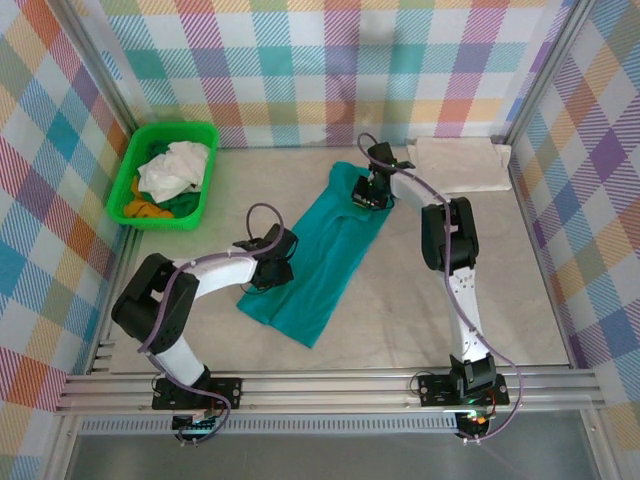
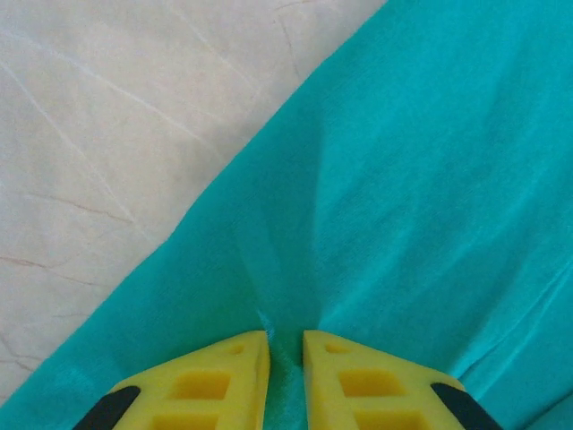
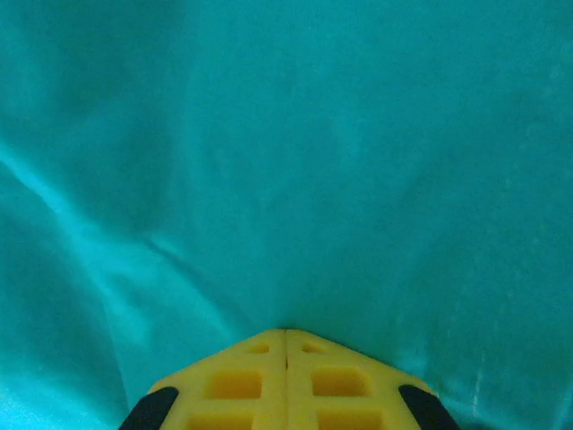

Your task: Fold and stack the t-shirts

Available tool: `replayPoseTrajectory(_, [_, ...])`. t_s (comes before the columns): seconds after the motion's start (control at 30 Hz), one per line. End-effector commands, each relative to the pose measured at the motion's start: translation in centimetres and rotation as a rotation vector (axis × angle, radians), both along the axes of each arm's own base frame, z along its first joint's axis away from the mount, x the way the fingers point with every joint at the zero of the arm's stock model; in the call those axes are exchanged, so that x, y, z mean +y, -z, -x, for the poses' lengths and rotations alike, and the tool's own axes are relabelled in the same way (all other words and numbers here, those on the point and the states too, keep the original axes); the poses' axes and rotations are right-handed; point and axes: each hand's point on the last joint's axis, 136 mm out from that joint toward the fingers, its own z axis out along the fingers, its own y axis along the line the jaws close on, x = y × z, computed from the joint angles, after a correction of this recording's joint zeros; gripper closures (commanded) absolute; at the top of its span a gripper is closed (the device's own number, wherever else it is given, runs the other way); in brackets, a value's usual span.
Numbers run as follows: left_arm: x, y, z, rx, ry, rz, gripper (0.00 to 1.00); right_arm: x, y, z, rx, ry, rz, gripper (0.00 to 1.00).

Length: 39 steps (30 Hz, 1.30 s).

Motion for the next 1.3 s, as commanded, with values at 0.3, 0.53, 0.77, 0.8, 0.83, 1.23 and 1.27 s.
replayPoseTrajectory(0.3, [-5.7, 4.0, 6.4, 0.170, 0.068, 0.192, 0.88, 5.1, 4.3, -3.8, 0.057, 0.032, -0.240, 0.98])
replayPoseTrajectory(0.53, [-5.4, 1.9, 4.9, 0.120, 0.064, 0.125, 0.82, 8.5, 0.4, -6.6, -0.038, -0.007, -0.361, 0.99])
replayPoseTrajectory(0.77, [-6.2, -2.6, 3.8, 0.050, 0.104, 0.157, 0.74, 8.3, -11.0, -4.5, -0.176, -0.109, -0.387, 0.89])
replayPoseTrajectory(0.8, [-6.1, -3.4, 3.6, 0.033, 0.109, 0.157, 0.73, 8.3, -11.9, -4.0, -0.184, -0.122, -0.389, 0.88])
replayPoseTrajectory(0.83, [-5.8, -4.4, 3.3, 0.011, 0.113, 0.153, 0.72, 8.3, -12.8, -3.2, -0.188, -0.139, -0.397, 0.87])
replayPoseTrajectory(1.23, [-5.1, -5.0, 1.1, -0.049, 0.125, 0.232, 0.73, 7.4, -7.3, 0.6, -0.093, -0.170, -0.357, 0.90])
replayPoseTrajectory(1.27, [-4.9, -4.0, 1.5, -0.032, 0.113, 0.235, 0.73, 7.5, -6.6, 0.4, -0.089, -0.170, -0.355, 0.90])
